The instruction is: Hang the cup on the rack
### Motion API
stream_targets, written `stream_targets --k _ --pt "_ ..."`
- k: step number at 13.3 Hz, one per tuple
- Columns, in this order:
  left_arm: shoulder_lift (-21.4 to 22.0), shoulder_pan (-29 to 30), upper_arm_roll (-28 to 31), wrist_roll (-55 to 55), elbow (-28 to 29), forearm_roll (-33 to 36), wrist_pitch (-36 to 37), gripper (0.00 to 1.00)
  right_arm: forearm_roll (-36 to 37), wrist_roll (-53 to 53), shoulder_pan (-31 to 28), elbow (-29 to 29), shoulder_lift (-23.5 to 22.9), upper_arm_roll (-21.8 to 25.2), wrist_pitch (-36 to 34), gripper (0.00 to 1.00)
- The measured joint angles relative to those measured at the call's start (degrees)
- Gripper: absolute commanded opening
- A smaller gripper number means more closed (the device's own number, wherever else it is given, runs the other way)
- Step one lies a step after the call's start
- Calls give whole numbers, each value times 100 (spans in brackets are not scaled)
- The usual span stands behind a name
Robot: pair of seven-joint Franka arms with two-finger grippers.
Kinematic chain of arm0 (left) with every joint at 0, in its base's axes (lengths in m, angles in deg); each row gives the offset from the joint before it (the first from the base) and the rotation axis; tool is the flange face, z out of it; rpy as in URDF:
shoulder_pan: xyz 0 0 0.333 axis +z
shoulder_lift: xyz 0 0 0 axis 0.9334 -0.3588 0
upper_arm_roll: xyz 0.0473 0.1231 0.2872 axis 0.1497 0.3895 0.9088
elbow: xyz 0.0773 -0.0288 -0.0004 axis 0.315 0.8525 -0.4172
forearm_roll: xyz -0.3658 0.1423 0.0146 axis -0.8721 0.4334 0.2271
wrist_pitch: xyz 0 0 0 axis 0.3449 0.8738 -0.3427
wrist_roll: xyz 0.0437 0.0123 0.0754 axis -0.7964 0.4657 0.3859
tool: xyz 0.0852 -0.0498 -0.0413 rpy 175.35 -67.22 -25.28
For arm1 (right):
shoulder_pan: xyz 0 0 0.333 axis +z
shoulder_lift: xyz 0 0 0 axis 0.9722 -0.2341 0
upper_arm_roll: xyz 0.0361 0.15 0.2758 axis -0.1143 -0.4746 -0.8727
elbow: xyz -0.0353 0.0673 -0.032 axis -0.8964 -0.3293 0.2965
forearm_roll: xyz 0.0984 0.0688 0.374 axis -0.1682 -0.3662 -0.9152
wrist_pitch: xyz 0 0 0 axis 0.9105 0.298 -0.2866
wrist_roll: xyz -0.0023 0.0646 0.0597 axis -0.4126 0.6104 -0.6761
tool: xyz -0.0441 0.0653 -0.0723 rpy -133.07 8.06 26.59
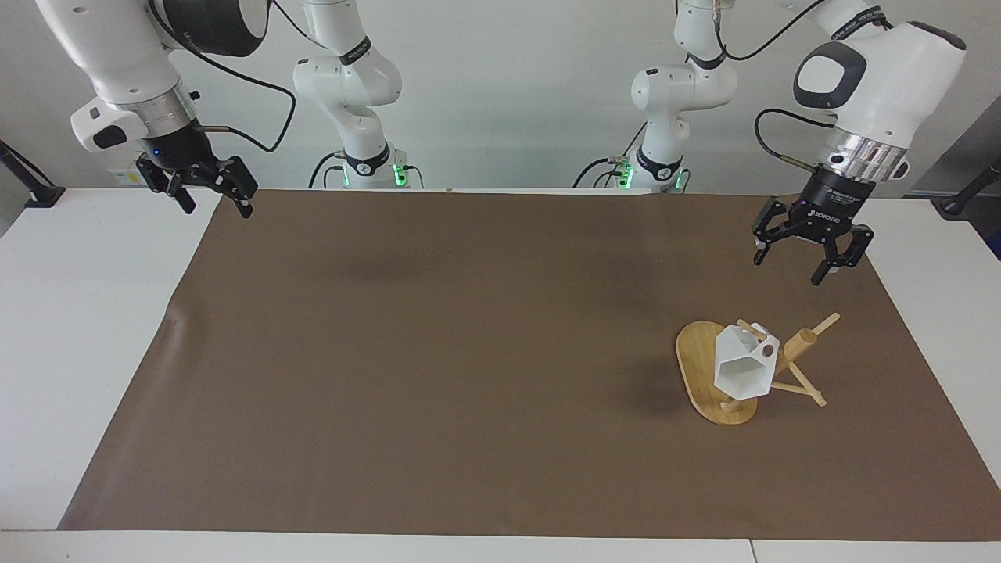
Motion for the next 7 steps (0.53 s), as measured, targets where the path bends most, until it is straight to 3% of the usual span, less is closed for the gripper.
stream_targets --k 7 --pt "-22 -8 -64 -2724 -77 171 368 100 2 -3 0 0 0 1 0 100"
